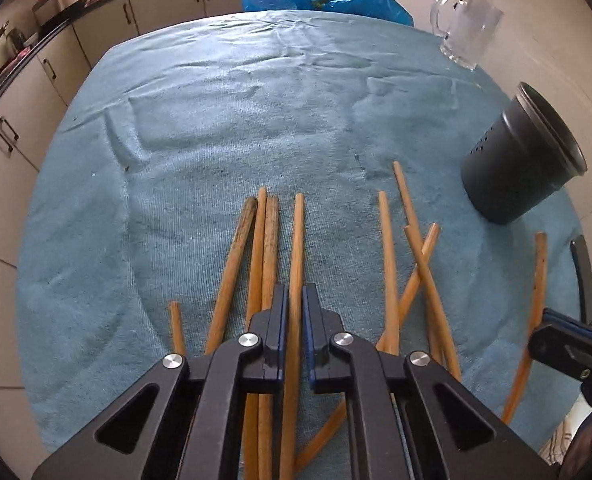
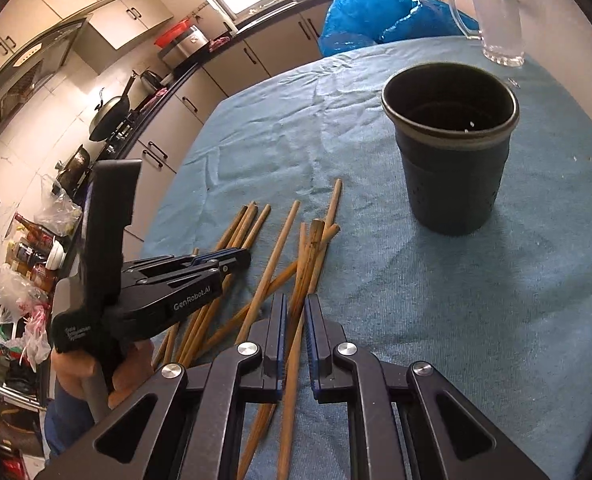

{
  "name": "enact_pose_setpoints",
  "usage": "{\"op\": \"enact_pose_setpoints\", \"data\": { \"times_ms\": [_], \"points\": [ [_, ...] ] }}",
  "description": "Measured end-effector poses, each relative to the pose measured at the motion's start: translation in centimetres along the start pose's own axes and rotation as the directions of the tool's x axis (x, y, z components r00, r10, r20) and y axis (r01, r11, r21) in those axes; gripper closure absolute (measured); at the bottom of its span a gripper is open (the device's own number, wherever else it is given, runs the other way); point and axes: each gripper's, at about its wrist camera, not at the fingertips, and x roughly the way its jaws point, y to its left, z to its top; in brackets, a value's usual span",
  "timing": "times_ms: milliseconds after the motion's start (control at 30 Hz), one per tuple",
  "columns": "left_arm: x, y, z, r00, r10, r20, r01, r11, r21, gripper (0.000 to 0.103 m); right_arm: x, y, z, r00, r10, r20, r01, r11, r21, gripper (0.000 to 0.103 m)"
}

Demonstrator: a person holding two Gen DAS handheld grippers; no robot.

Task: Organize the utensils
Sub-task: 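Close the right tool on one chopstick while the left tool grasps another, then lift the held chopsticks upright and carry both toward the black cup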

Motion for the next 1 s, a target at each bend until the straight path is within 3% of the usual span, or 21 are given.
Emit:
{"op": "enact_pose_setpoints", "data": {
  "times_ms": [267,400,567,700,1000],
  "points": [
    [1.7,-0.8,4.2,0.997,0.062,-0.035,-0.062,0.998,0.006,0.091,-0.9,-0.1,0.4,1.0,0.0,0.024,0.0,1.0,-0.011,0.093],
    [1.6,-1.1,4.5,0.997,0.072,-0.031,-0.073,0.997,-0.012,0.097,-1.7,-0.3,0.6,0.999,0.004,0.039,-0.003,1.0,-0.013,0.093],
    [-2.5,0.0,2.7,0.997,-0.046,0.061,0.05,0.997,-0.062,0.097,-3.8,-0.4,0.7,0.995,0.008,0.103,-0.004,0.999,-0.038,0.094],
    [-6.5,-0.5,1.1,0.986,-0.067,0.151,0.077,0.995,-0.06,0.097,-6.5,0.2,0.3,0.98,0.006,0.198,0.01,0.997,-0.081,0.094],
    [-15.7,-1.9,-2.9,0.928,-0.054,0.37,0.075,0.996,-0.042,0.097,-11.5,2.1,-1.1,0.931,0.001,0.366,0.066,0.983,-0.171,0.095]
  ]
}}
